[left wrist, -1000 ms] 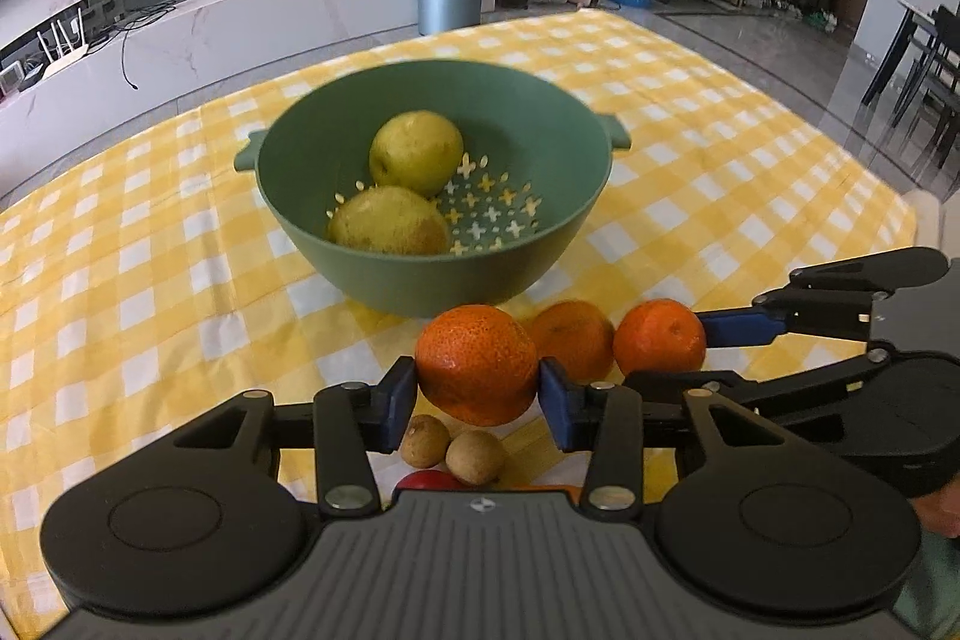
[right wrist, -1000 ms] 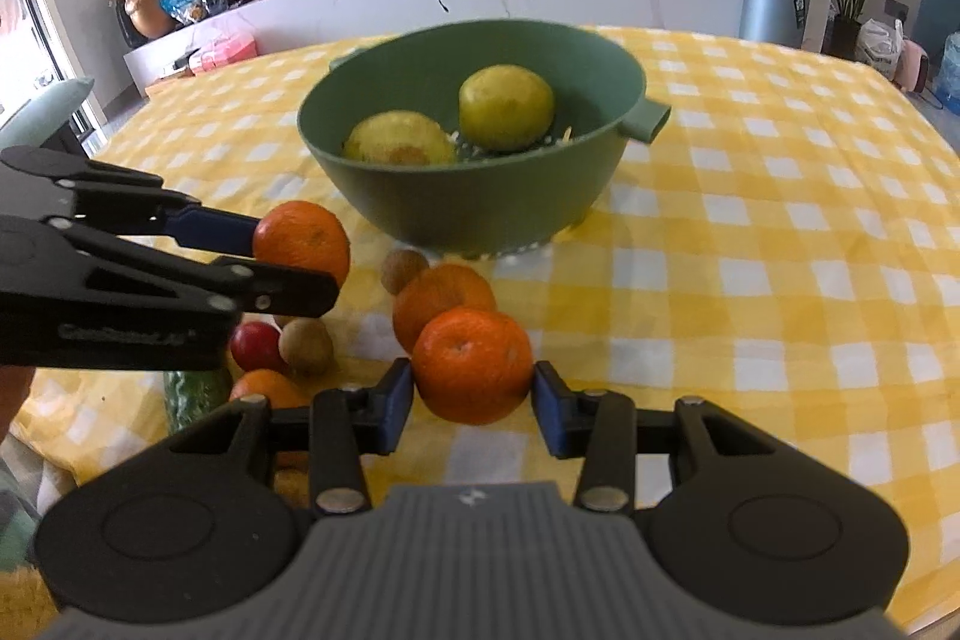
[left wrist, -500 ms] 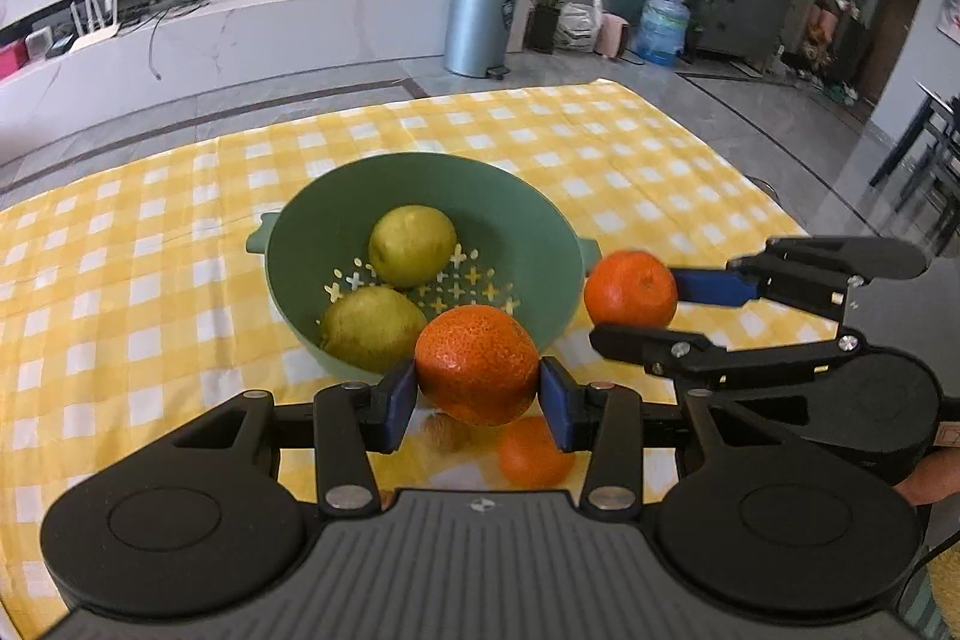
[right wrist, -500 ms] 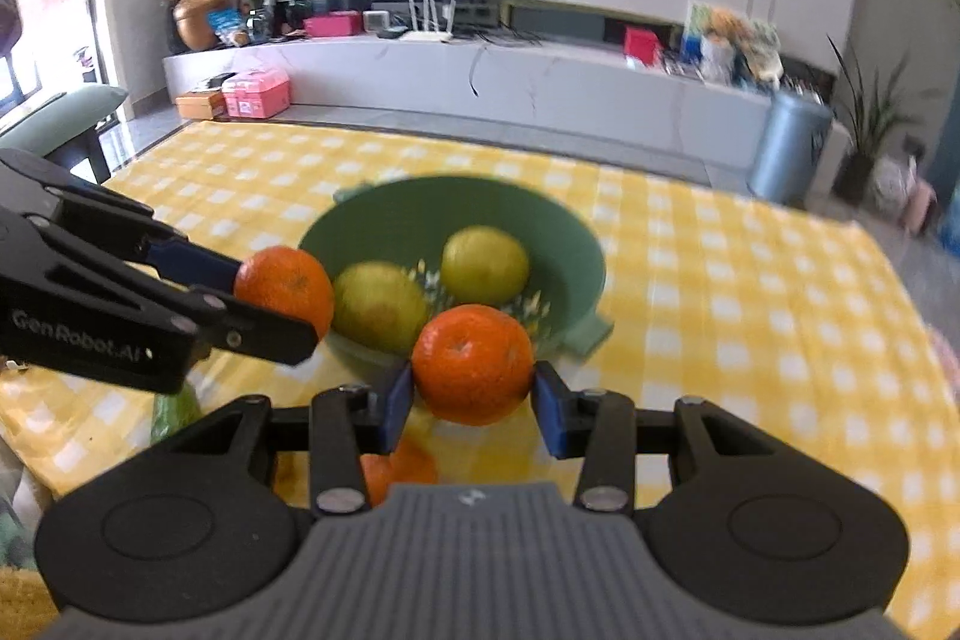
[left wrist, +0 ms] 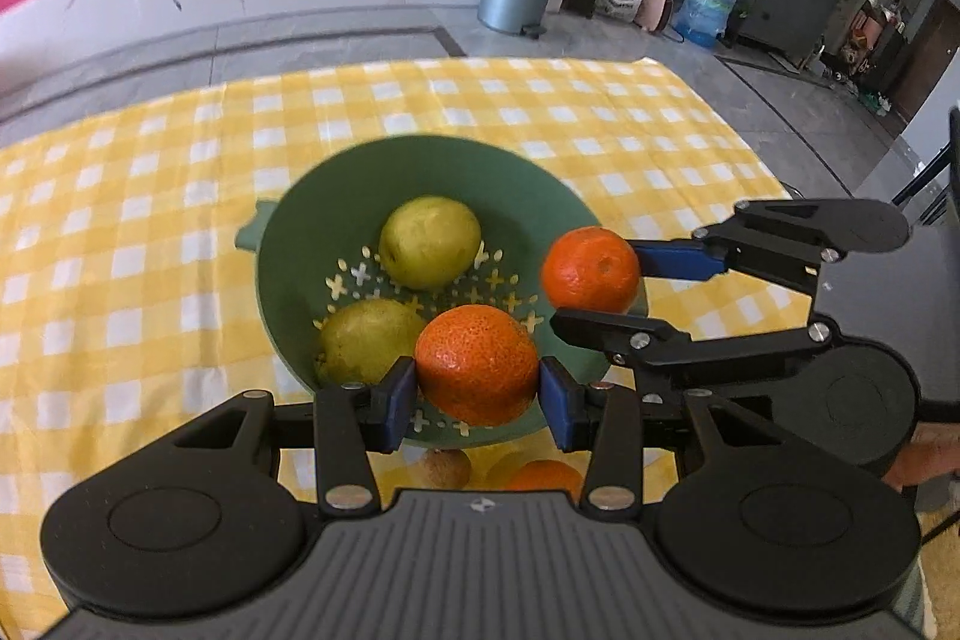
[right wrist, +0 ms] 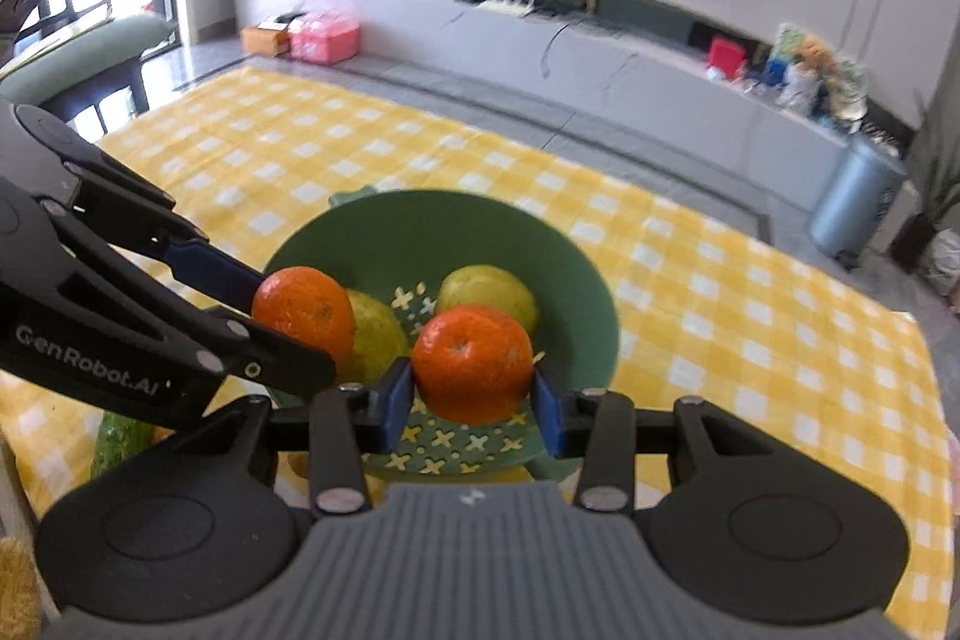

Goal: Organize fruits
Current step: 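Carry both mandarins over the green colander with both tools, then open both tools to drop the mandarins into the colander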

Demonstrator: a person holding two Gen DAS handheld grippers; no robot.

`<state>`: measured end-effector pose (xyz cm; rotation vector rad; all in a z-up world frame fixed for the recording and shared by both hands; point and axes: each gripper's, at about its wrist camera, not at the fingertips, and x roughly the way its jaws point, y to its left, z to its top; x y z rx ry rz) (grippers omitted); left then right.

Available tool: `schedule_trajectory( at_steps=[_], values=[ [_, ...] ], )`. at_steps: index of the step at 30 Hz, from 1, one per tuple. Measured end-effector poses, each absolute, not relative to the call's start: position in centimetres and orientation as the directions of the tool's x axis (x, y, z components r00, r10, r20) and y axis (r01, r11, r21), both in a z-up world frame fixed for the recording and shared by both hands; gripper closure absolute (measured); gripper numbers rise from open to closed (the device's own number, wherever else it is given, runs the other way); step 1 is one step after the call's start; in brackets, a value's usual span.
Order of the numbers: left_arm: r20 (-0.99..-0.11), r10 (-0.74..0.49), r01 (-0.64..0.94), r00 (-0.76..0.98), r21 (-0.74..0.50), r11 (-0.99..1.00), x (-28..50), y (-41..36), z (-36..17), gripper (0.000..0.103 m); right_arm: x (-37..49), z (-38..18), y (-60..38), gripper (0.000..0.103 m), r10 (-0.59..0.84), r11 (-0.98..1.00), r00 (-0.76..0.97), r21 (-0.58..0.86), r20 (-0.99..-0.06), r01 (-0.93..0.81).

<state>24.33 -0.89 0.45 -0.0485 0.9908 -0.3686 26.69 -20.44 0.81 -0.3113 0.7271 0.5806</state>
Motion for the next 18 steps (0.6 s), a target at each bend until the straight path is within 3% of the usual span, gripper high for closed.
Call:
schedule_trajectory(
  at_steps=[11, 18],
  values=[
    [-0.828, -0.382, 0.239, 0.41, -0.307, 0.921, 25.9, 0.1, -1.9, 0.054, 30.4, -1.3, -19.6, 0.064, 0.428, 0.72, 0.427, 0.015, -0.796, -0.694],
    [-0.833, -0.374, 0.223, 0.407, -0.306, 0.926, 26.4, -0.3, -2.5, 0.053, 31.2, -2.5, -18.8, 0.063, 0.394, 0.701, 0.374, 0.011, -0.84, -0.713]
  ],
)
